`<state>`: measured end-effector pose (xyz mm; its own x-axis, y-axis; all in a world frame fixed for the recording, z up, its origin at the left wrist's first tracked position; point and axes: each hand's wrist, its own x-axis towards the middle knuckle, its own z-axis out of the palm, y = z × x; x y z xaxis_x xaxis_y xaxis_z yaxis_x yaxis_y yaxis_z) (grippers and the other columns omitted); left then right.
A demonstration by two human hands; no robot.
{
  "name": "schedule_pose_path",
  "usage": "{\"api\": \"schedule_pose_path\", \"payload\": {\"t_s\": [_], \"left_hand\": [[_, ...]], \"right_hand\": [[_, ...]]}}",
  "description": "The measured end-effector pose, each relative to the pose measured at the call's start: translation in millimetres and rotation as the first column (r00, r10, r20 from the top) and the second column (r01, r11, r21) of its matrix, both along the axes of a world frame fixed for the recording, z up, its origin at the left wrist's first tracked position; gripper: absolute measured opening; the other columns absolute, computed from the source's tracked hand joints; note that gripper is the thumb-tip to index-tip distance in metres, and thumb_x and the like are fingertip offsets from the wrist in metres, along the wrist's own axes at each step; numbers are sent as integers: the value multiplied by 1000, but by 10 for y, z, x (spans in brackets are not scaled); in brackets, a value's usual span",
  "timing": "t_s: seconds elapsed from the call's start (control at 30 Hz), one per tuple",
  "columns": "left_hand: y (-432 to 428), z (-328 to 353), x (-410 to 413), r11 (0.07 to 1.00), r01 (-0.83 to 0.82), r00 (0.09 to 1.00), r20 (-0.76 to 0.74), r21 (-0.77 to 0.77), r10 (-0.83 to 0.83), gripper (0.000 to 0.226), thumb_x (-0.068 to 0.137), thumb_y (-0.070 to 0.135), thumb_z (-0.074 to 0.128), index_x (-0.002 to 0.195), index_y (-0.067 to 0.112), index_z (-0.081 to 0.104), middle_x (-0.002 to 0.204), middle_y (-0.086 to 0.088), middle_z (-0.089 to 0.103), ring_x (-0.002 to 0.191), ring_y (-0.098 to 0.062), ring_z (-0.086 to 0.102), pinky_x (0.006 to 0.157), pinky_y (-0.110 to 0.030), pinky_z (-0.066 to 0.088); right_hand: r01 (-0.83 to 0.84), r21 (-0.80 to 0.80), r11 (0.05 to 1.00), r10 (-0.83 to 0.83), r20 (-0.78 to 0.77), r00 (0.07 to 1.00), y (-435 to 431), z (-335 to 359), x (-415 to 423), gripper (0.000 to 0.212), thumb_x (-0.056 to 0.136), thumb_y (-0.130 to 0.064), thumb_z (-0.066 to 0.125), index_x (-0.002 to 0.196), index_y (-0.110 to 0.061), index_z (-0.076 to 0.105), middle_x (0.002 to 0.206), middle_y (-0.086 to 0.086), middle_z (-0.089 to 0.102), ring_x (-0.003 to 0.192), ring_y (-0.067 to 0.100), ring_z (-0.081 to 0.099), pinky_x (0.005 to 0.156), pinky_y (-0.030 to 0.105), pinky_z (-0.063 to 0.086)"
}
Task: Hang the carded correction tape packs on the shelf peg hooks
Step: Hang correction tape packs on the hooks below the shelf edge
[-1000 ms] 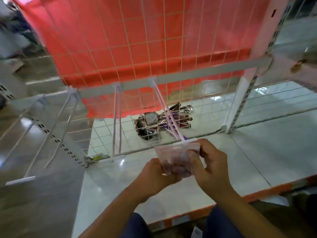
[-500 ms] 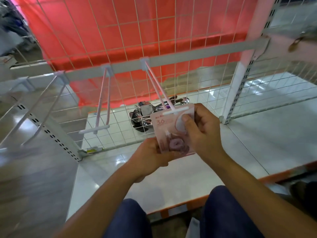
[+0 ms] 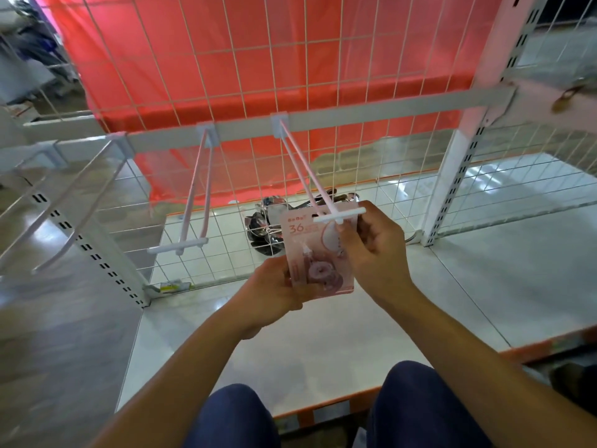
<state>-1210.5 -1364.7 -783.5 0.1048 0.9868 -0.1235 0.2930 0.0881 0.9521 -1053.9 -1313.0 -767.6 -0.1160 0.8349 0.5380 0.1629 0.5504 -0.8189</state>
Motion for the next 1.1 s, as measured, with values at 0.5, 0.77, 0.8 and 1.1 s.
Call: {"api": "schedule_pose_path", "payload": {"t_s": [0.5,0.77,0.8,1.1], "left_hand": [[1281,96,-367,953,-267,937,-191,145,292,28,77,22,79,100,13,65,86,-5,67,77,-23,64,72,-37,57],[1741,125,-528,951,-258,825,-473,170,309,41,95,37,56,114,1,59,102,-19,68,70,-27,61,55,-32,53],[1742,129,-530,951,-270,819,-484,148,308,43,95,39,56,114,0,59,102,-18,67,64,-23,56,48,-27,46],[1516,-174,-409,927,-350,661,-667,133,345,50,90,29,65,124,-3,47,117,-17,60,106,-33,60,82,-34,51]], "right_hand": [[214,-3,977,-199,356,913,1409,163,-559,23,90,-29,61,93,-8,70,86,5,69,81,22,62,78,37,51],[324,-81,943,-256,445,858,1746,305,-861,27,94,-30,54,97,-6,67,103,12,68,100,30,61,73,29,41],[328,-93,940,-256,443,859,1725,310,-844,29,94,-32,54,102,-7,66,108,12,67,103,30,60,76,30,41],[263,-276,924,-38,619,784,1215,-172,-490,31,97,-29,49,116,-6,57,110,13,62,107,33,58,92,42,47]]}}
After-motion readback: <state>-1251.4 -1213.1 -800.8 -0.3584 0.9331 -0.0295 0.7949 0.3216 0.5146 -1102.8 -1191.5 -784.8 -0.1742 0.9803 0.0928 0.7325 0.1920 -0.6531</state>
